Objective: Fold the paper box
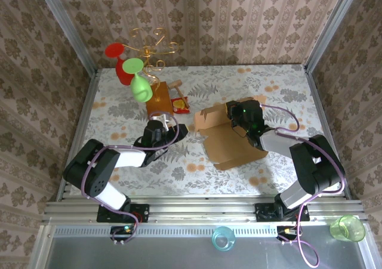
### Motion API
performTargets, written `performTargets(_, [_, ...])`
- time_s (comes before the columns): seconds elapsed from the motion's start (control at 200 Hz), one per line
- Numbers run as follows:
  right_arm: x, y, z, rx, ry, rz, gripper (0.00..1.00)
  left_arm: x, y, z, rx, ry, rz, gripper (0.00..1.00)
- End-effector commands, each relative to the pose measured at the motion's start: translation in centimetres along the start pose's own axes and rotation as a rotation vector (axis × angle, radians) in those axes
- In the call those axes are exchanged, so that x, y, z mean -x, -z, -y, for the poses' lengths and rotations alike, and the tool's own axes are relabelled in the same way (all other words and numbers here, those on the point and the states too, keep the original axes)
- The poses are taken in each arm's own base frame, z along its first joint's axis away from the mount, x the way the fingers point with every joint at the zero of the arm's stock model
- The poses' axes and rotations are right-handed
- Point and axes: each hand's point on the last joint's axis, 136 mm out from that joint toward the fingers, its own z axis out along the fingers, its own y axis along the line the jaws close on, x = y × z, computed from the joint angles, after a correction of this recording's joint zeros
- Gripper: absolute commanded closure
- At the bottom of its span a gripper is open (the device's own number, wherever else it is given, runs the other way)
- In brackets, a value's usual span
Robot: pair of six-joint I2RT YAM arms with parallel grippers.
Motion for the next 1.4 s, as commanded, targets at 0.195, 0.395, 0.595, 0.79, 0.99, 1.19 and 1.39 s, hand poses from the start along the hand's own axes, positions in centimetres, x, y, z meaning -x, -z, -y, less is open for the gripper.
performTargets(0.195, [0.8,0.5,4.8,-0.125,0.019,0.029,1.0,-0.6,-1.3,1.5,-0.075,-0.119,-0.085,0.56])
performTargets(0.395, [0.9,0.5,4.1,-0.115,0.02,0.023,1.0,-1.1,-1.7,1.6,-0.082,-0.265,-0.119,0.66])
performTargets(0.595, [0.7,0.4,3.8,-0.109,0.02,0.008,1.0,-1.6,-1.6,2.5,-0.13,-0.442,-0.134,0.65])
performTargets(0.79, [0.6,0.4,3.6,-0.108,0.024,0.001,1.0,-1.6,-1.5,2.7,-0.106,-0.62,-0.116,0.52])
performTargets(0.99, [0.5,0.3,3.4,-0.1,0.02,-0.005,1.0,-1.8,-3.3,3.6,-0.109,-0.676,-0.132,0.5])
performTargets(1.19, [0.5,0.3,3.2,-0.098,0.024,-0.007,1.0,-1.9,-4.1,5.4,-0.158,-0.704,-0.114,0.5])
performTargets(1.39, [0.7,0.3,3.1,-0.095,0.018,-0.008,1.0,-3.2,-2.9,7.2,-0.258,-0.736,-0.126,0.53])
